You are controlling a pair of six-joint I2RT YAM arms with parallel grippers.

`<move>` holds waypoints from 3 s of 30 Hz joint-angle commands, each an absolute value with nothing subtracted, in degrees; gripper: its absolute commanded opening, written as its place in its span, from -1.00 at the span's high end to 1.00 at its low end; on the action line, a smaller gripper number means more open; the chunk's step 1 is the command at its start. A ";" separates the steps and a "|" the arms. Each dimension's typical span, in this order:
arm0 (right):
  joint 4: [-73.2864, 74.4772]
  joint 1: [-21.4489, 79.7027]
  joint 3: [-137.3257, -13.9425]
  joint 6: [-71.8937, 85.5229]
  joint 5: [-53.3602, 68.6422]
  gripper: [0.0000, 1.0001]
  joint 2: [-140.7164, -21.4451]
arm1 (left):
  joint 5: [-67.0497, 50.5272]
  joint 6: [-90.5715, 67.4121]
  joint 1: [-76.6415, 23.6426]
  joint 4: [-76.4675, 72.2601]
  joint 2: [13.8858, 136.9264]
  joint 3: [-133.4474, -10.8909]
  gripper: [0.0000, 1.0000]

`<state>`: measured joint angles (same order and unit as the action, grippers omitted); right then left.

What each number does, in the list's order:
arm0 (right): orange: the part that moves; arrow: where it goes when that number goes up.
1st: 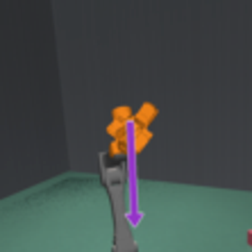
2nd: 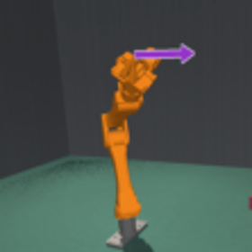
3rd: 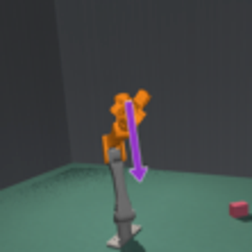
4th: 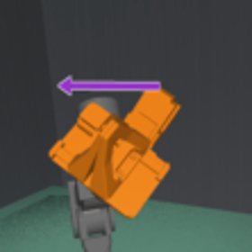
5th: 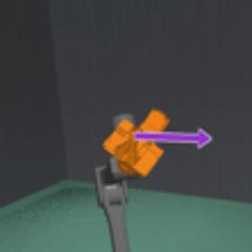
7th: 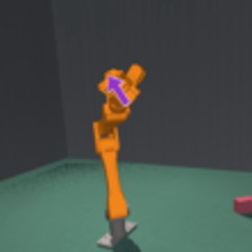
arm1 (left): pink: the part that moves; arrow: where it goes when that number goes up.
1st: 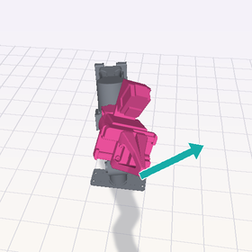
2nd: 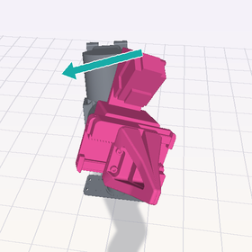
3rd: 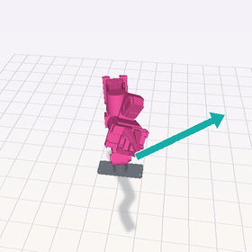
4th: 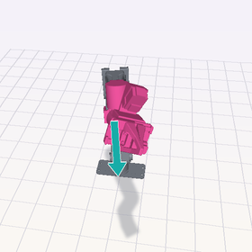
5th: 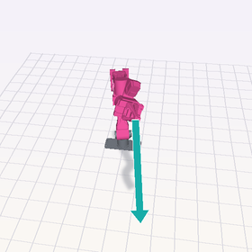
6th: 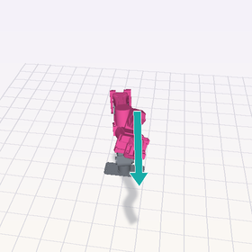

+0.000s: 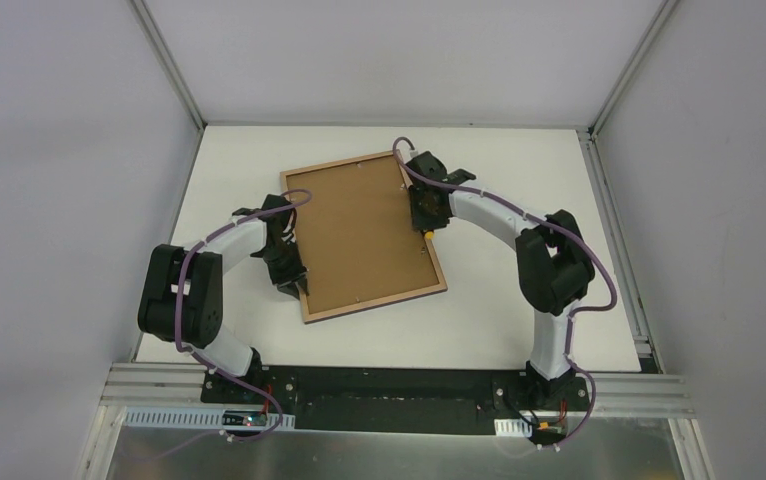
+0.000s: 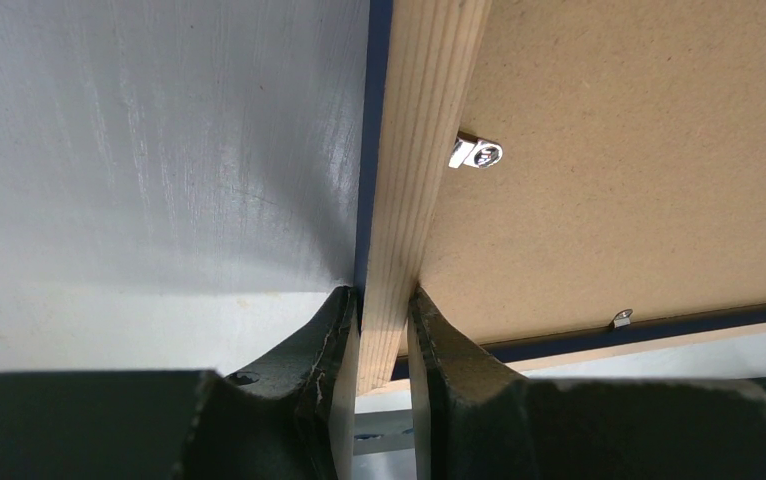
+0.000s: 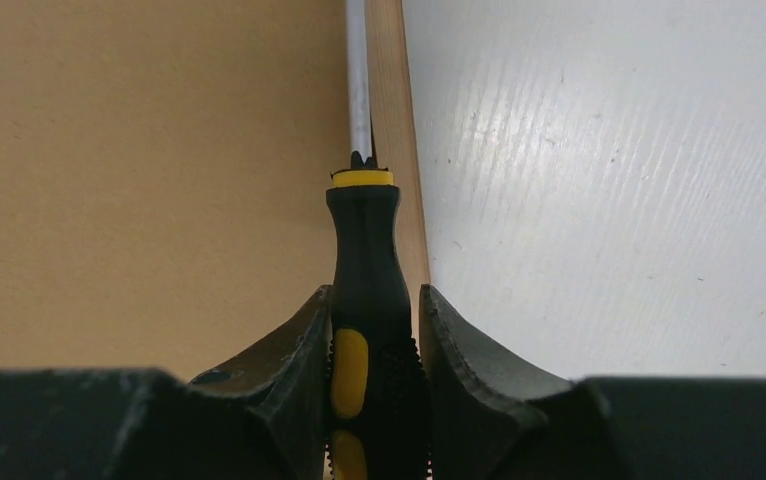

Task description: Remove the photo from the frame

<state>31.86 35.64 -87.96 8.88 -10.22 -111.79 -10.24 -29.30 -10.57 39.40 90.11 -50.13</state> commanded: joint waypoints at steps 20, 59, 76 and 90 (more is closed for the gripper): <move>29.28 34.79 -88.63 8.64 -5.83 1.00 -112.91 | -15.61 -29.29 -10.58 42.45 89.84 -53.43 0.41; 31.28 34.28 -90.69 9.66 -8.32 1.00 -115.07 | -8.62 -23.81 0.24 40.25 117.07 -87.36 0.01; 28.48 33.63 -93.81 6.39 -4.89 1.00 -117.76 | -8.67 -22.88 0.21 40.25 120.47 -86.21 0.92; 28.74 33.91 -101.35 10.06 -1.21 1.00 -120.80 | -9.19 -20.01 0.21 41.65 119.71 -87.10 1.00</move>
<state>28.71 33.52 -97.06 7.73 -0.75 -122.17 -10.31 -21.54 -0.01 39.27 117.86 -87.22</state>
